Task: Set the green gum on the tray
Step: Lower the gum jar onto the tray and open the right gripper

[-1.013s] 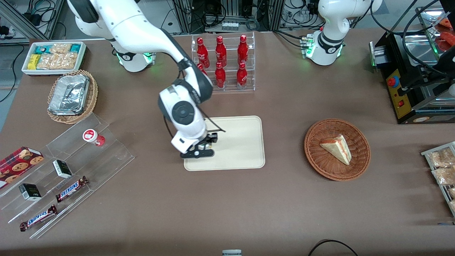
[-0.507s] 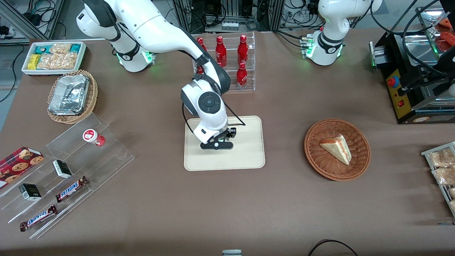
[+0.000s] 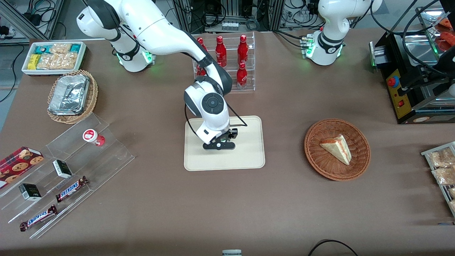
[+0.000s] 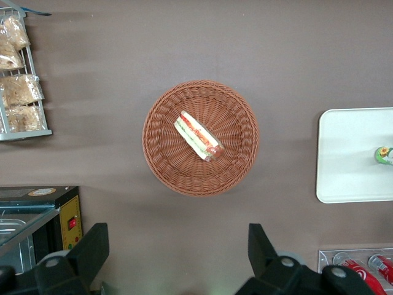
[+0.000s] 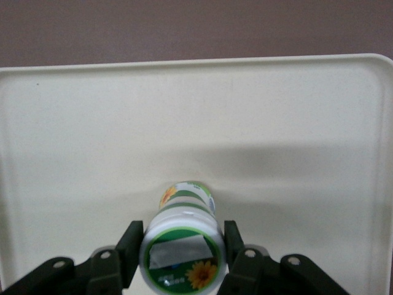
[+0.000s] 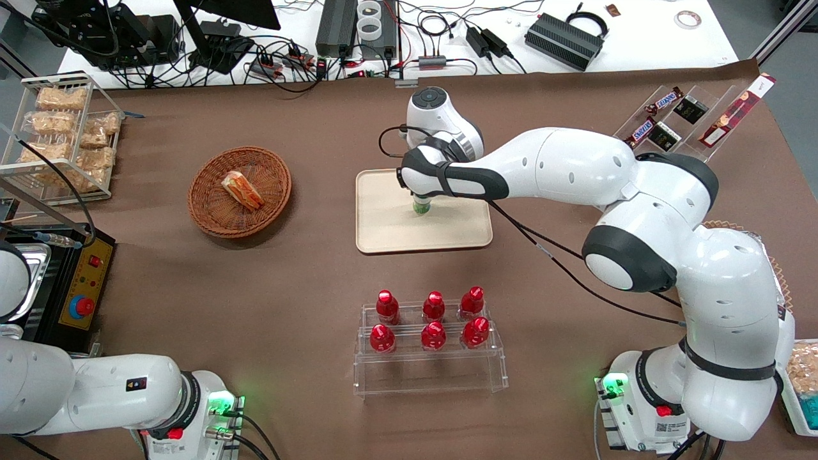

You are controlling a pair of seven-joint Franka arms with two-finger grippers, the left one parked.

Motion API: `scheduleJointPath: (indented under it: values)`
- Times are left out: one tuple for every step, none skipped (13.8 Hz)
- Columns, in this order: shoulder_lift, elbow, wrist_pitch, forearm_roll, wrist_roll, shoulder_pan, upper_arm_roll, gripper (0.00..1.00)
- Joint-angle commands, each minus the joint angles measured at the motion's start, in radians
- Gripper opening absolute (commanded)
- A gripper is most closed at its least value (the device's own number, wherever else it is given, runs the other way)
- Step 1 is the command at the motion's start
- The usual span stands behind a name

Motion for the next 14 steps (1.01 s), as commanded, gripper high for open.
scheduleJointPath:
  values:
    - [0.028, 0.035, 0.006, -0.035, 0.019, 0.009, -0.009, 0.42]
    - [0.031, 0.034, 0.017, -0.037, 0.017, 0.007, -0.009, 0.63]
    - [0.033, 0.034, 0.018, -0.037, 0.016, 0.007, -0.009, 0.96]
    - [0.033, 0.034, 0.021, -0.044, 0.016, 0.007, -0.009, 1.0]
    - [0.033, 0.034, 0.021, -0.058, 0.017, 0.009, -0.009, 1.0]
    - [0.033, 0.034, 0.021, -0.061, 0.017, 0.009, -0.009, 1.0]
    - [0.033, 0.034, 0.021, -0.061, 0.016, 0.009, -0.009, 1.0]
    - [0.031, 0.034, 0.021, -0.063, 0.014, 0.009, -0.009, 1.0]
    - [0.03, 0.034, 0.021, -0.063, 0.014, 0.009, -0.009, 1.0]
    - [0.028, 0.034, 0.021, -0.064, 0.013, 0.009, -0.009, 1.0]
    - [0.025, 0.034, 0.018, -0.067, 0.01, 0.009, -0.009, 1.0]
    - [0.021, 0.034, 0.015, -0.075, 0.007, 0.007, -0.009, 1.0]
    - [0.013, 0.034, 0.011, -0.083, 0.004, 0.007, -0.009, 1.0]
    - [-0.001, 0.034, 0.004, -0.089, 0.0, 0.007, -0.009, 1.0]
